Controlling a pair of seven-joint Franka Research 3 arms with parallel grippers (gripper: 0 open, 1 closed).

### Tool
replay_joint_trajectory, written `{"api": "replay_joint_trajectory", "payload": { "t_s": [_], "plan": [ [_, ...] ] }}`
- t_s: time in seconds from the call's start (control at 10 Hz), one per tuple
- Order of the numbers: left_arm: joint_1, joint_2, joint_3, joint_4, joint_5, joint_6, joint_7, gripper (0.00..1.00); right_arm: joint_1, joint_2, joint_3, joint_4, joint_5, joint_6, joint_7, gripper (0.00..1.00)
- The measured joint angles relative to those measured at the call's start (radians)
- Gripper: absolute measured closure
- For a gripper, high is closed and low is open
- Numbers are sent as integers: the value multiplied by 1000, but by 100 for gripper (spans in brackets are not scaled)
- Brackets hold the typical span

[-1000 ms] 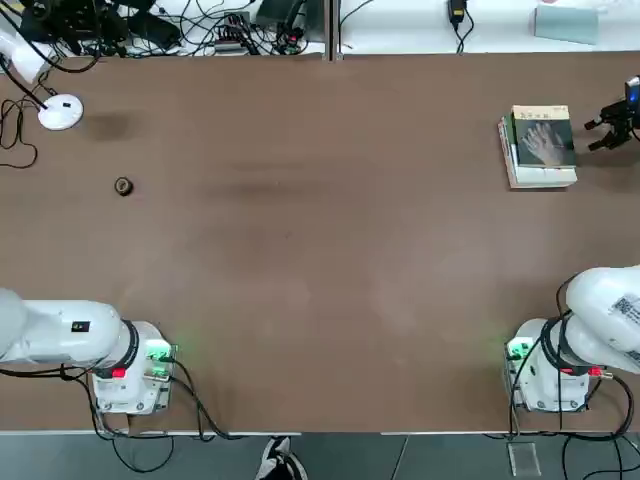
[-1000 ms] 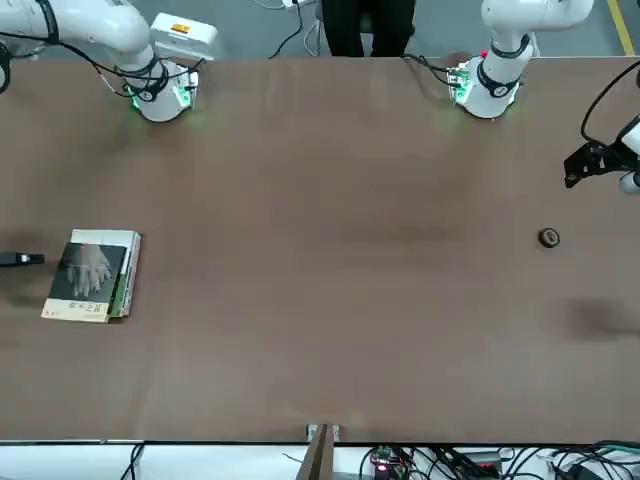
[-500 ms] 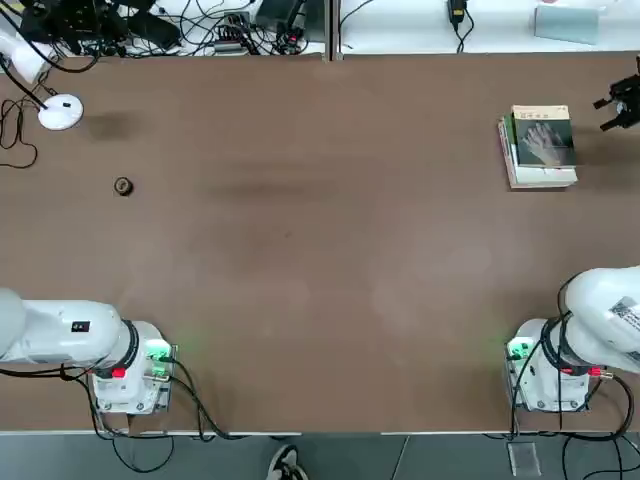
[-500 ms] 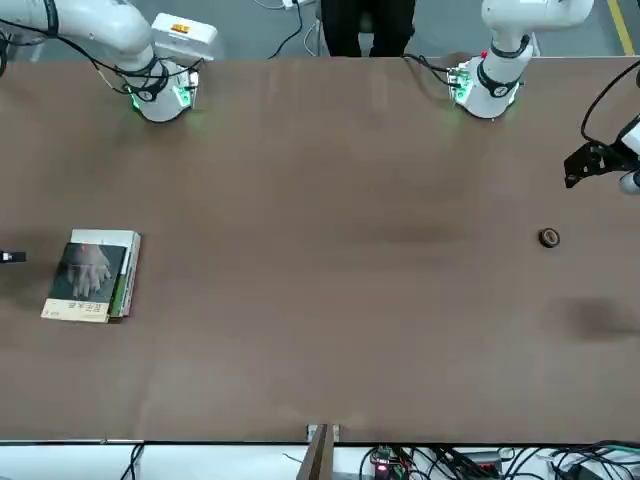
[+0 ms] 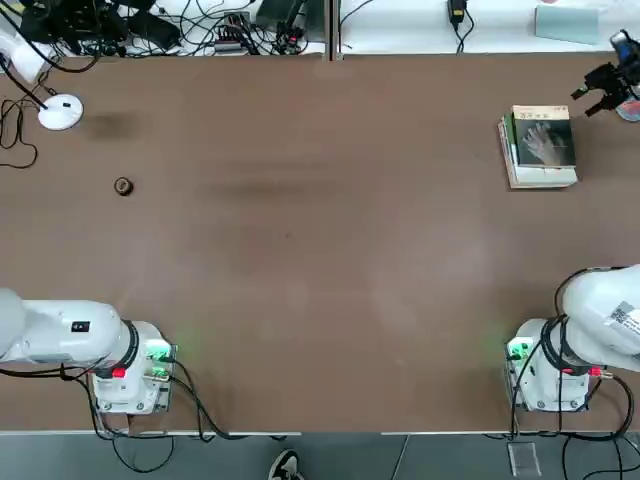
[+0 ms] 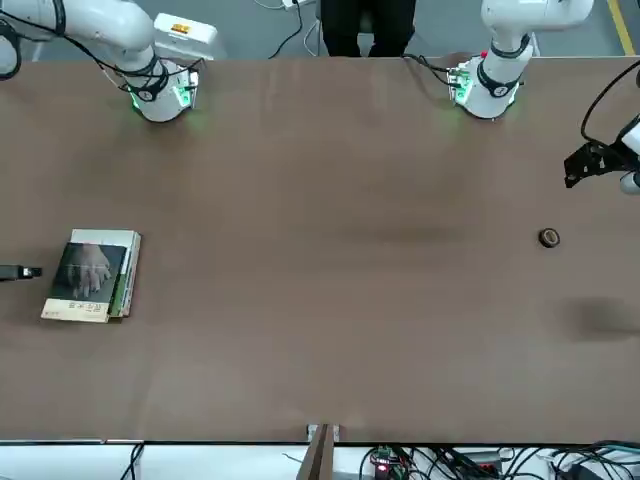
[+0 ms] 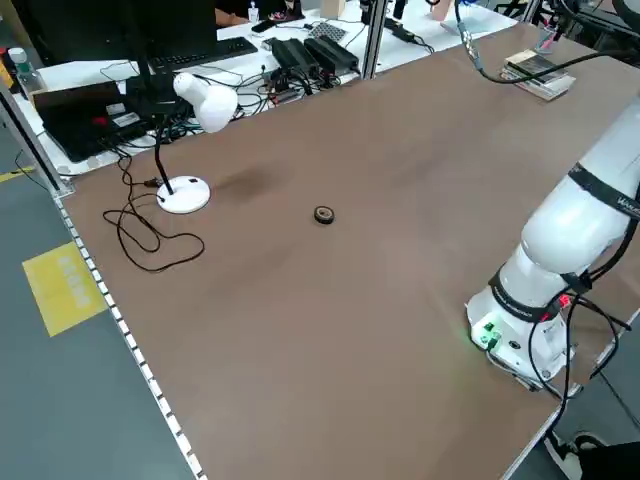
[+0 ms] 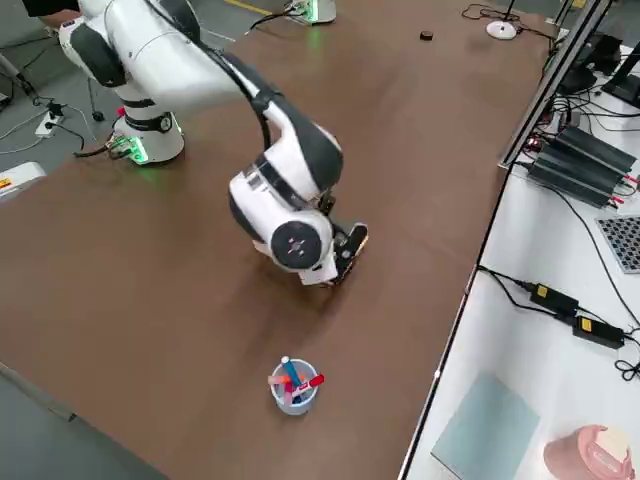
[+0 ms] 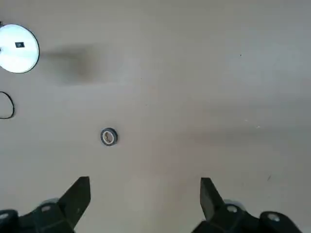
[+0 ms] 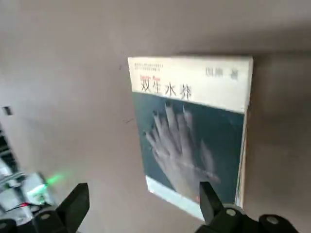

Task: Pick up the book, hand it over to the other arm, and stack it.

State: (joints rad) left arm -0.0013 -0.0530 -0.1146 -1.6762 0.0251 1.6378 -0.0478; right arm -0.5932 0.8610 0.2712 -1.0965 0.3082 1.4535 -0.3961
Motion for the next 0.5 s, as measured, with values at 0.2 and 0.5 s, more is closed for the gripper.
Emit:
{"api": "replay_joint_trajectory", "payload": {
  "t_s": [0.2, 0.5],
  "plan": [
    [0, 0, 0, 1, 0, 1, 11, 0, 53, -24, -30, 0, -19, 18, 13, 0],
    [0, 0, 0, 14, 0, 1, 13, 0, 128, -78, -81, 0, -29, 55, 55, 0]
  ]
}}
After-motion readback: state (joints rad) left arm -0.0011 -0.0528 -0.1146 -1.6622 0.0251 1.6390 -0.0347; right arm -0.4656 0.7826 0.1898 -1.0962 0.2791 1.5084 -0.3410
